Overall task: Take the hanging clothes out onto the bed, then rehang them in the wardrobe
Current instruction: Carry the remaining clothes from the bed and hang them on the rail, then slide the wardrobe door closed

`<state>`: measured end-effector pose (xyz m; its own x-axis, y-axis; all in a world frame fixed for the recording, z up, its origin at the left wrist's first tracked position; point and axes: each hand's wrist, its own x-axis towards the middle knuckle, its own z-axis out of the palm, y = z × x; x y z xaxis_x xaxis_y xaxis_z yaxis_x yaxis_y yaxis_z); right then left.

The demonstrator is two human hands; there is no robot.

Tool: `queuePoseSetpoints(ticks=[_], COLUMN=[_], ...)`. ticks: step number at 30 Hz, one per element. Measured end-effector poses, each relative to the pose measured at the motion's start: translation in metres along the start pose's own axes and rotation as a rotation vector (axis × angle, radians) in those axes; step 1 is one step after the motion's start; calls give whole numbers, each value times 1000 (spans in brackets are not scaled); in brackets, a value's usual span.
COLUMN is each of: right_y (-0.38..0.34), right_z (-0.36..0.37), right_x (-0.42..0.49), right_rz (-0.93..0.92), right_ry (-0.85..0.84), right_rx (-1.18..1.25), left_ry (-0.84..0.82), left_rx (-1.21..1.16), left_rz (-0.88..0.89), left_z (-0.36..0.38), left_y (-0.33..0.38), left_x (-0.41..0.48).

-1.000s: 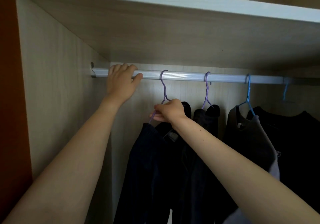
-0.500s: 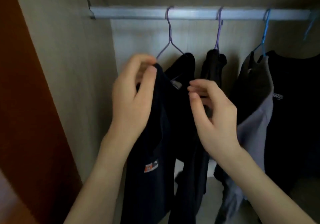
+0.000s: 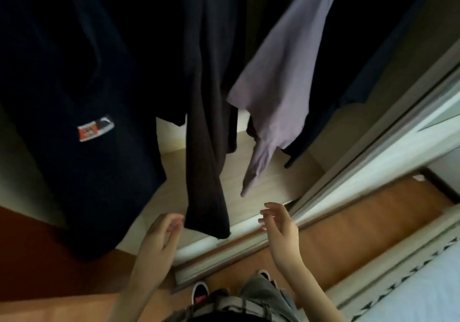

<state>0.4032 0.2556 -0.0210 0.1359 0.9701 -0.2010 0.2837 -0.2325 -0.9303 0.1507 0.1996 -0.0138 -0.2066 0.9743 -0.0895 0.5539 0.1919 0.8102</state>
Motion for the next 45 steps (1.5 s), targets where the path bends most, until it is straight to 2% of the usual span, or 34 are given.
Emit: queuePoseSetpoints(ticks=[5, 12, 17, 25, 30, 37, 45], right_y=[31, 33, 31, 39, 39, 35, 26], right_z=[-66, -175, -208, -205, -183, -127, -48], right_x=[42, 142, 182, 174, 155, 111, 50], right_rz=[111, 14, -95, -250, -259, -232, -349], right_ry=[160, 400, 343, 313, 248, 113, 49], right_rx=[59, 17, 7, 62, 91, 120, 133], left_ry=[43, 258, 415, 499, 553, 643, 752], left_rx=[-37, -117, -114, -106, -115, -101, -151], left_rz=[-132, -246, -341, -425, -460, -466, -533], left_z=[48, 130, 170, 191, 191, 162, 109], left_y=[-6, 17, 39, 43, 44, 37, 15], left_x=[-1, -13, -32, -56, -64, -79, -106])
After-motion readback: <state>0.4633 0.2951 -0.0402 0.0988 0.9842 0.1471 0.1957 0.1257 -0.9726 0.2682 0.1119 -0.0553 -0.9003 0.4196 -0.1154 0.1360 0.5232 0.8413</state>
